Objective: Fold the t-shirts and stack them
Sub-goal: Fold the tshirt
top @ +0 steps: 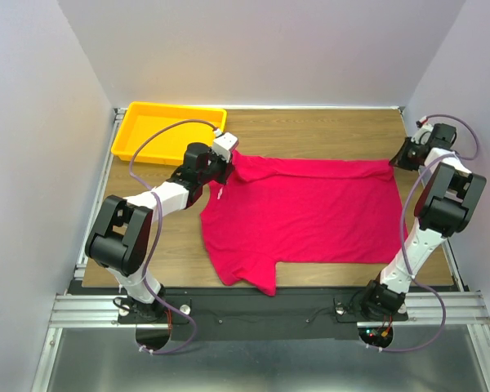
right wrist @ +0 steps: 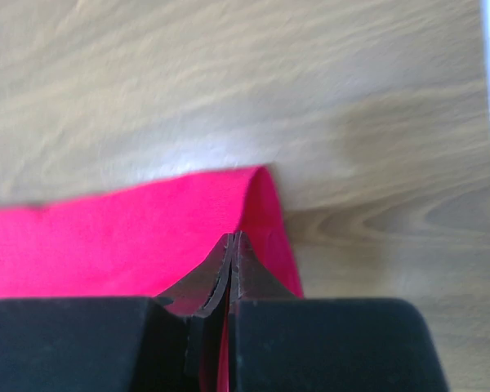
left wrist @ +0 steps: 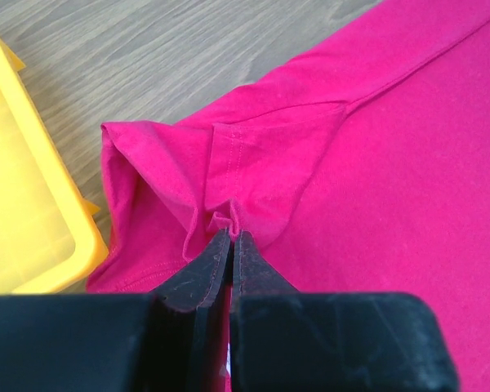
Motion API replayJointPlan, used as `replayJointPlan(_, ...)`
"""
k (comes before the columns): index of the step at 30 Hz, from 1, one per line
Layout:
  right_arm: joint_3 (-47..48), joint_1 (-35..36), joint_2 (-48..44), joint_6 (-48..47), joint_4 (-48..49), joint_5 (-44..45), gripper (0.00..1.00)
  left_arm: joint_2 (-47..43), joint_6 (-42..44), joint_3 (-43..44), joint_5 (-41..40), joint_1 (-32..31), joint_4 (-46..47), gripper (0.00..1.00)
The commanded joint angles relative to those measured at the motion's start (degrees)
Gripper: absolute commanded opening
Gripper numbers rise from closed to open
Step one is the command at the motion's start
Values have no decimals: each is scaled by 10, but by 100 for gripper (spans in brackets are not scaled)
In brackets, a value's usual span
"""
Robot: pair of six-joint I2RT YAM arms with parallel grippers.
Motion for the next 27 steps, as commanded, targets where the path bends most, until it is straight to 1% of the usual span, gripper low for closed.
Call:
replayJointPlan(1,-43,3,-57,-75,24,-33,1,-22,11,20,0,-3,11,0)
replayJointPlan(8,-85,3,-67,-103,23,49,1,-19,7,22,8,-3,11,0)
replayJointPlan(10,-85,3,-63,-104,23,77,2,-18,7,22,7,-3,11,0)
replayJointPlan(11,-84,3,-62,-103,24,90,5,-19,7,23,8,-3,11,0)
replayJointPlan(14,-75,2,-53,-89,25,130,8,-17,7,23,8,-3,11,0)
replayJointPlan(16,-60,2,-47,-80,27,142,8,-16,7,24,9,-2,11,0)
replayJointPlan(20,-20,2,-21,-61,31,137,5,-14,7,25,10,-2,11,0)
replayJointPlan(24,14,3,-4,-52,30,114,6,-13,7,24,11,-3,11,0)
replayJointPlan(26,13,3,-4,-56,30,111,9,-13,9,24,10,-2,11,0)
replayJointPlan(27,10,3,-6,-59,30,111,14,-13,8,24,11,-3,11,0)
